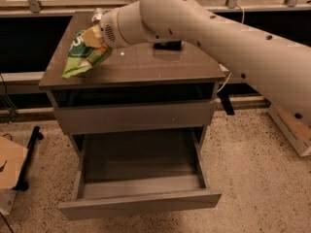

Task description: Place green rice chip bag into middle drawer

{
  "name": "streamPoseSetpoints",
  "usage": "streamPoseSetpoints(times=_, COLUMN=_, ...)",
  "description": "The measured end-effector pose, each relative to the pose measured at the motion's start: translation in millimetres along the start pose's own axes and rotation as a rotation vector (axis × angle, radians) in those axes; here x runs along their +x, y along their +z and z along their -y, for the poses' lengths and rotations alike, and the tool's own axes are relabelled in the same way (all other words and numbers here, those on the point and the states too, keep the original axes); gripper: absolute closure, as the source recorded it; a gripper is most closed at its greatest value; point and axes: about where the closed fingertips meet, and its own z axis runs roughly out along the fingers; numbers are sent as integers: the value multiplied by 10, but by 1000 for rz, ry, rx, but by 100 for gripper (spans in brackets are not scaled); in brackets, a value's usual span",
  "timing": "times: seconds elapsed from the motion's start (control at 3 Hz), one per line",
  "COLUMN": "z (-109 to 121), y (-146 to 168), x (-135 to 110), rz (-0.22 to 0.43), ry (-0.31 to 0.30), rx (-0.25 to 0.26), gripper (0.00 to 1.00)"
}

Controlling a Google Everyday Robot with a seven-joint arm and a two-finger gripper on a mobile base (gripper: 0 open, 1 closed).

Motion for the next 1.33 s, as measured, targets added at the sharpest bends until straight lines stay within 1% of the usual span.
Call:
streamPoseSetpoints(times=0.33, z=-261, y=-450, x=102, rz=-21, ry=-8, rx=-12, gripper=100)
streamPoseSetpoints(times=0.67, z=-505, y=-849, x=409, rz=-63, ry=25, rx=-19, gripper=100)
streamPoseSetpoints(times=1.0, z=-721, y=-1152, x=896, rz=-88, ry=77, rx=-10, gripper=100)
streamPoseSetpoints(times=1.33, z=-696, y=-1306, x=1448, rz=-103, ry=159, rx=6, gripper=100)
